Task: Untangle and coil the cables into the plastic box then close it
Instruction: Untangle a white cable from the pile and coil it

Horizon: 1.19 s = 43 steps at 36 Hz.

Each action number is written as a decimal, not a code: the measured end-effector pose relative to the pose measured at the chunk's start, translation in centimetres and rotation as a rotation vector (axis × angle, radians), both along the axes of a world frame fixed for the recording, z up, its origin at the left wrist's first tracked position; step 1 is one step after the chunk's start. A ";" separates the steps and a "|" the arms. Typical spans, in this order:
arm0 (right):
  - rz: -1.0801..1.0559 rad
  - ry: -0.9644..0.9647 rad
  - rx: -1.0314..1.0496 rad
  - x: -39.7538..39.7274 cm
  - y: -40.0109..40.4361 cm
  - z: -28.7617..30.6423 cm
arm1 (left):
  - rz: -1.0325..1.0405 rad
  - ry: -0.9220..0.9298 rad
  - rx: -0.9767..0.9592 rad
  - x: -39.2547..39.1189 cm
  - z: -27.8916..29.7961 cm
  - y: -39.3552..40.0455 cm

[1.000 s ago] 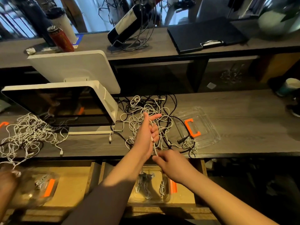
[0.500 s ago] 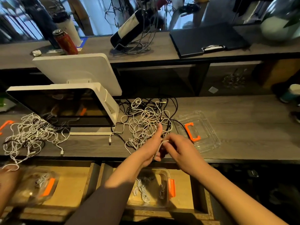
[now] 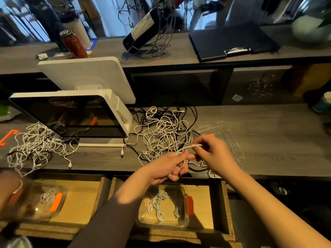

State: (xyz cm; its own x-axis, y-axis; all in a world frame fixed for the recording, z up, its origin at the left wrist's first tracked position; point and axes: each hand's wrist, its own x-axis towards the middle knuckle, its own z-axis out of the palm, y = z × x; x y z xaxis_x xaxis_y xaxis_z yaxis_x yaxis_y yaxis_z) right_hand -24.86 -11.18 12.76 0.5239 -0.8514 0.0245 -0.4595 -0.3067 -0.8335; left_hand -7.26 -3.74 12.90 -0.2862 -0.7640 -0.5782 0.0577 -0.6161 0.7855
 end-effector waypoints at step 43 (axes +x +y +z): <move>-0.014 -0.024 0.133 2.4 8.4 -4.0 | 0.919 0.472 -0.193 1.5 1.2 -0.5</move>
State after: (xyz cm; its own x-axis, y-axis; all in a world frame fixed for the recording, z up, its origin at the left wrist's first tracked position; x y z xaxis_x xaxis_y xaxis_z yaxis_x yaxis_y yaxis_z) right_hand -22.44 -2.75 8.78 0.5129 -0.8550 -0.0765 -0.4420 -0.1867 -0.8774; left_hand -5.78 -4.22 14.14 0.2858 -0.8688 -0.4044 0.7653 -0.0471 0.6420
